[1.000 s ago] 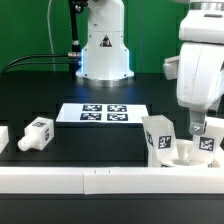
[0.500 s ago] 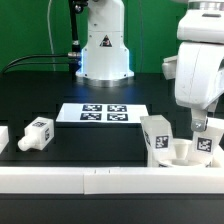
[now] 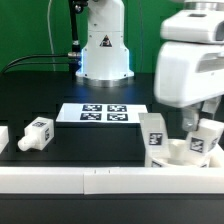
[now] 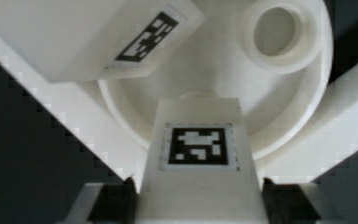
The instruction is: Assemble stool
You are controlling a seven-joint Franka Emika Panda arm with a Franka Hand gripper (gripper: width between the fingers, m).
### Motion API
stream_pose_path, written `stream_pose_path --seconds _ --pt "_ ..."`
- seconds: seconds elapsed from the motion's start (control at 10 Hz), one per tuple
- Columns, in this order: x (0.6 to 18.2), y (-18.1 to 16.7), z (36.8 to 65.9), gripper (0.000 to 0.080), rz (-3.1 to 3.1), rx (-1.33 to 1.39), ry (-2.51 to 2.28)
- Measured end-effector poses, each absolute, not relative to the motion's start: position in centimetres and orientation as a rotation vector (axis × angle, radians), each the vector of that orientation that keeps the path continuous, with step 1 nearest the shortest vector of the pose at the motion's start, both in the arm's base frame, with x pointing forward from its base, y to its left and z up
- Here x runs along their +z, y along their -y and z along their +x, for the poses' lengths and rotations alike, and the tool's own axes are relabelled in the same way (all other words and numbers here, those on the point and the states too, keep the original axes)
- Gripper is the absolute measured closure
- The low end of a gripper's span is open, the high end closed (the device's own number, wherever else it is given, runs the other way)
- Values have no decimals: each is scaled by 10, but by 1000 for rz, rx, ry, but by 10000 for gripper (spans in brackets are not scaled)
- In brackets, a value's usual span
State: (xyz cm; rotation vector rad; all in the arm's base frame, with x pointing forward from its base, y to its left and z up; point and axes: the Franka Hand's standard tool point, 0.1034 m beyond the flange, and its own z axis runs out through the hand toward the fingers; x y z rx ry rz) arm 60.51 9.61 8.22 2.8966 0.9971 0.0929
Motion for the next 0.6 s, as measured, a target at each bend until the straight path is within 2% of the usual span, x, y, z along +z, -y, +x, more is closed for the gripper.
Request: stream_pose_path --seconds 0.2,0.6 --pt "82 -101 604 465 3066 105 -441" --pt "82 -96 604 465 3116 105 -58"
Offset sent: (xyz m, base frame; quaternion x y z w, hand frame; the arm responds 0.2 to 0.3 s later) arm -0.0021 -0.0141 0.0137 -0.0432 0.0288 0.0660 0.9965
